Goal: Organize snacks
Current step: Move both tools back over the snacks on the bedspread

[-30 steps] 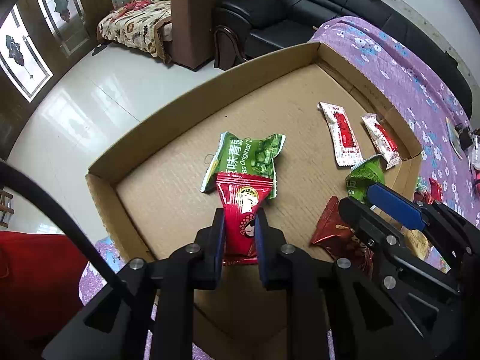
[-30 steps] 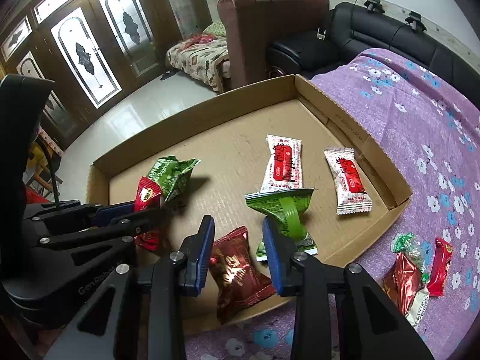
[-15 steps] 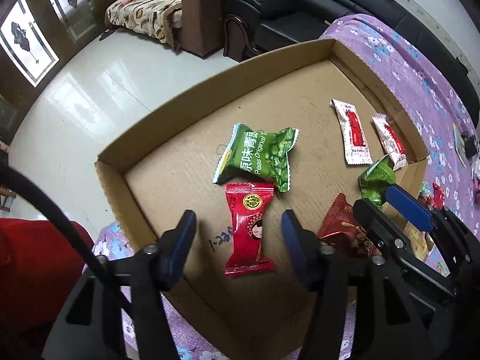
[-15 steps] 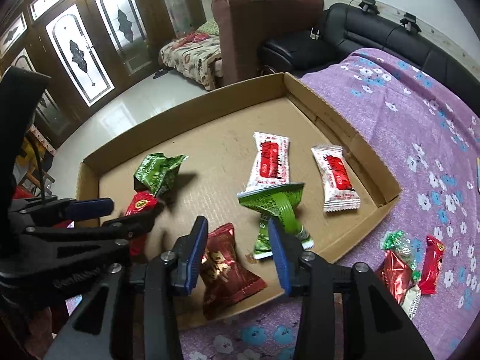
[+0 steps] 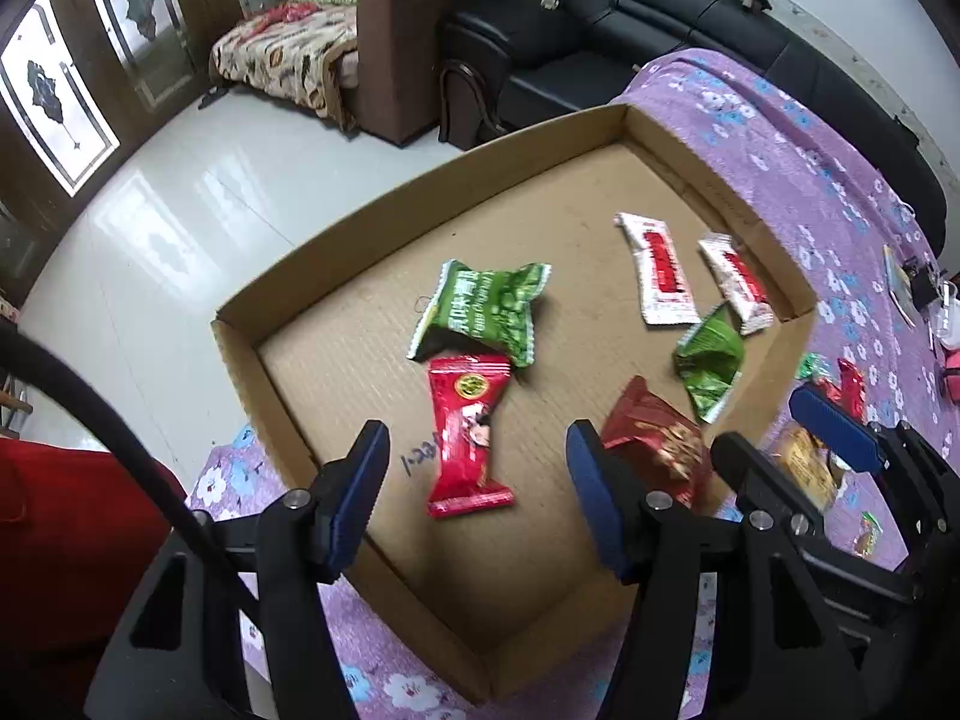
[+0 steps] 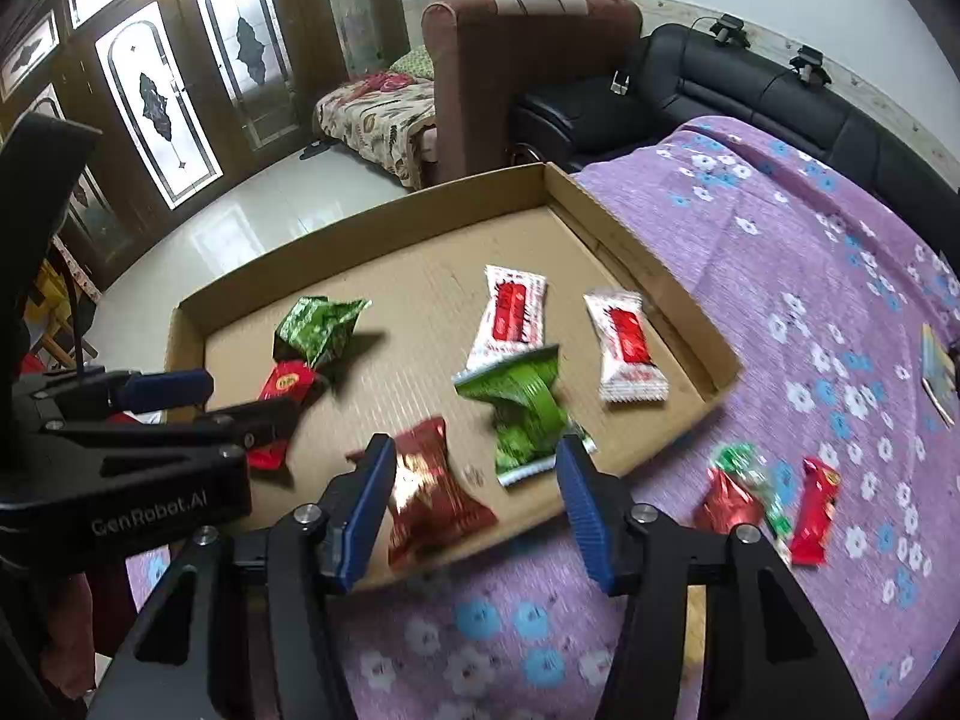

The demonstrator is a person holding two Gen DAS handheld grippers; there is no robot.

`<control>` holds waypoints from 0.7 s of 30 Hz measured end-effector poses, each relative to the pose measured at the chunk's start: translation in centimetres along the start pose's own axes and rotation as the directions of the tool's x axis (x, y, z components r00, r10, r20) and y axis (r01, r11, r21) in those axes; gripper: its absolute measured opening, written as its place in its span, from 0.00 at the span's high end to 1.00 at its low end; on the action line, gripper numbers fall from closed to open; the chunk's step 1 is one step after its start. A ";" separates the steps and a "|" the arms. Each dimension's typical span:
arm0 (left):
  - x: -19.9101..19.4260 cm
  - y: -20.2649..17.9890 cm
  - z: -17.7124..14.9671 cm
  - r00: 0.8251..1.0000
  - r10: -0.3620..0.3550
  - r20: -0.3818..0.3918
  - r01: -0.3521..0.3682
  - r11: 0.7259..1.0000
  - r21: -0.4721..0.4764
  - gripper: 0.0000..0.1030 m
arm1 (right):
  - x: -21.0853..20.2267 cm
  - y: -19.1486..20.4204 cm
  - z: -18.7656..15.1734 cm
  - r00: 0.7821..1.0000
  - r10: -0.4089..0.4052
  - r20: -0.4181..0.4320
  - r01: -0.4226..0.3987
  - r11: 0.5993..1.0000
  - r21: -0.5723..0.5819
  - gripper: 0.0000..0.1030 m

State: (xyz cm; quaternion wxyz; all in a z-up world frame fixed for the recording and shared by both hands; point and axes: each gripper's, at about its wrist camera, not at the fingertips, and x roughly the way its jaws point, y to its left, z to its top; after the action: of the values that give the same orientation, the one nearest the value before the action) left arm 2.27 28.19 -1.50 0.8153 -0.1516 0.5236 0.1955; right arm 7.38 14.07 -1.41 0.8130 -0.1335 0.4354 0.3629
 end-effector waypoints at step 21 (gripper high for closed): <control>-1.7 -10.7 -9.1 0.994 -0.103 -0.038 0.109 0.966 0.234 0.39 | -8.1 -11.4 -13.8 0.998 -0.056 0.012 0.050 0.958 0.281 0.37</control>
State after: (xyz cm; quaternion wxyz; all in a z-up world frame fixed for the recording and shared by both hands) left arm -0.47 14.45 -3.21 0.8300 -0.0842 0.5445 0.0863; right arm 4.10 -5.15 -4.08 0.8375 -0.0248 0.4704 0.2769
